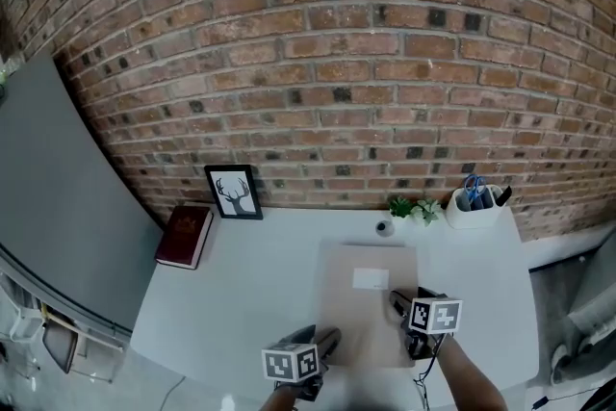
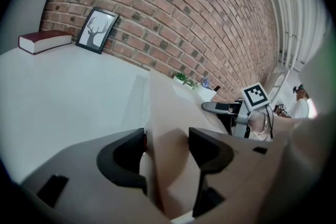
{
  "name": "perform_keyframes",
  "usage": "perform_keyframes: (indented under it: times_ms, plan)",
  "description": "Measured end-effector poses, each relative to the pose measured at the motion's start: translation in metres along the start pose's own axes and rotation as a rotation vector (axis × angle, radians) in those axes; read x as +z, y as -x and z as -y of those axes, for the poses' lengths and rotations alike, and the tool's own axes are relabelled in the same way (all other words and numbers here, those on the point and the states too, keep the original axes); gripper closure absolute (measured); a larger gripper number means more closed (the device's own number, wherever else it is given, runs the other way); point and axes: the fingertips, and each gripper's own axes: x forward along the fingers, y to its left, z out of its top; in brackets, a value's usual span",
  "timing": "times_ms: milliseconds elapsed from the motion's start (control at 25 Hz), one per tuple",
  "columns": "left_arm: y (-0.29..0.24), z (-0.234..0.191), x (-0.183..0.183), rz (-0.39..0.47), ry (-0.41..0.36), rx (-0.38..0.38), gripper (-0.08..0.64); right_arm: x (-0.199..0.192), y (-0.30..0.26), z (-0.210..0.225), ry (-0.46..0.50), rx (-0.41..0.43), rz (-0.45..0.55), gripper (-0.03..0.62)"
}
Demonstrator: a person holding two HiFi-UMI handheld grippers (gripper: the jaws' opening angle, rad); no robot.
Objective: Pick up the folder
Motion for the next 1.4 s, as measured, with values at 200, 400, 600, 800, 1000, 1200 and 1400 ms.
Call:
perform_keyframes:
  times_ms: [200,400,600,800,1000,1200,1400]
  plan:
    - [-0.001,0.001,0.000,-0.001,-0.003,0.011,0.310,0.000,0.001,0.000,-0.005,0.004,0.000,0.273]
    - [0.000,0.002,0.000,-0.025,0.003,0.010,0.310,0.000,0.002,0.000,-0.014,0.009,0.012,0.276]
    - [0.002,0.003,0.003,-0.026,0.009,0.007,0.310,0.004,0.004,-0.002,-0.022,-0.002,0.025,0.281]
    - [0.009,0.009,0.004,0.010,0.002,0.016,0.310,0.006,0.010,-0.003,-0.021,-0.009,0.029,0.287]
    - [0.017,0.017,0.024,0.078,-0.050,0.020,0.310,0.033,0.020,-0.012,-0.018,0.016,0.118,0.291]
    - [0.028,0.025,0.047,0.141,-0.074,0.008,0.310,0.070,0.040,-0.031,0.045,0.025,0.211,0.295]
    - [0.038,0.032,0.069,0.198,-0.119,0.007,0.310,0.109,0.062,-0.054,0.113,0.037,0.320,0.305]
